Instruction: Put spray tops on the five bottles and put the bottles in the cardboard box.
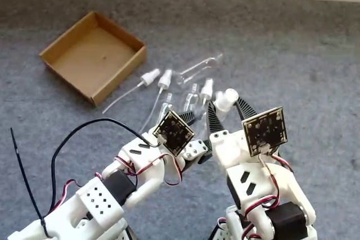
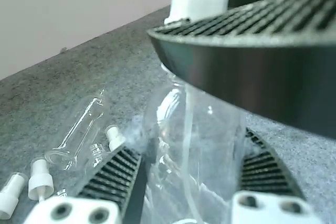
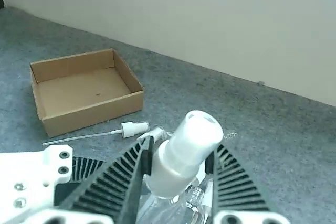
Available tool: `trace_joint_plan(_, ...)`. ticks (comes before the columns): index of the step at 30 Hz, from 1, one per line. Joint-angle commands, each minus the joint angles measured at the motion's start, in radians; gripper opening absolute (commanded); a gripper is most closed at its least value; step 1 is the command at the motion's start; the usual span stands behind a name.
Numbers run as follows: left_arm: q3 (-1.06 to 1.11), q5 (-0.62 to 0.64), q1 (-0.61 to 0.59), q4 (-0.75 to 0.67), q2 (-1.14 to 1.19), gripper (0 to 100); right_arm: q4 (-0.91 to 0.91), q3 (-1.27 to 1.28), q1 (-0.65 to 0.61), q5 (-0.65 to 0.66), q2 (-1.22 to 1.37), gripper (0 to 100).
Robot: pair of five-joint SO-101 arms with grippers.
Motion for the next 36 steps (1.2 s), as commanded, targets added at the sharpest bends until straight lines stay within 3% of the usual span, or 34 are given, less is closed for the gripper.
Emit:
trace_joint_plan(1,-0.065,-0.011,-0.022,-0.028,-0.001,8,0.005,-0.01,-0.005,0.025,0.002,20.5)
trace_joint_plan(5,-0.073,-0.011,-0.085,-0.028,-0.001,8,0.016,-0.01,-0.005,0.029,0.002,27.1)
trace_joint_plan(17,-0.191,-0.014,-0.285,-0.023,0.004,8,0.033,-0.004,-0.002,0.023,0.002,26.9)
trace_joint_plan(21,-0.248,-0.014,-0.298,-0.023,0.025,8,0.025,0.035,-0.004,0.023,0.002,15.9)
trace_joint_plan(25,-0.355,-0.012,-0.298,-0.023,0.188,8,0.024,0.058,-0.004,0.023,0.002,1.4)
trace_joint_plan(33,-0.544,-0.009,-0.277,-0.028,0.487,8,0.022,0.107,-0.005,0.023,0.002,0.5)
trace_joint_plan(36,-0.587,-0.009,-0.275,-0.046,0.516,8,-0.07,0.18,-0.004,0.023,0.002,0.5)
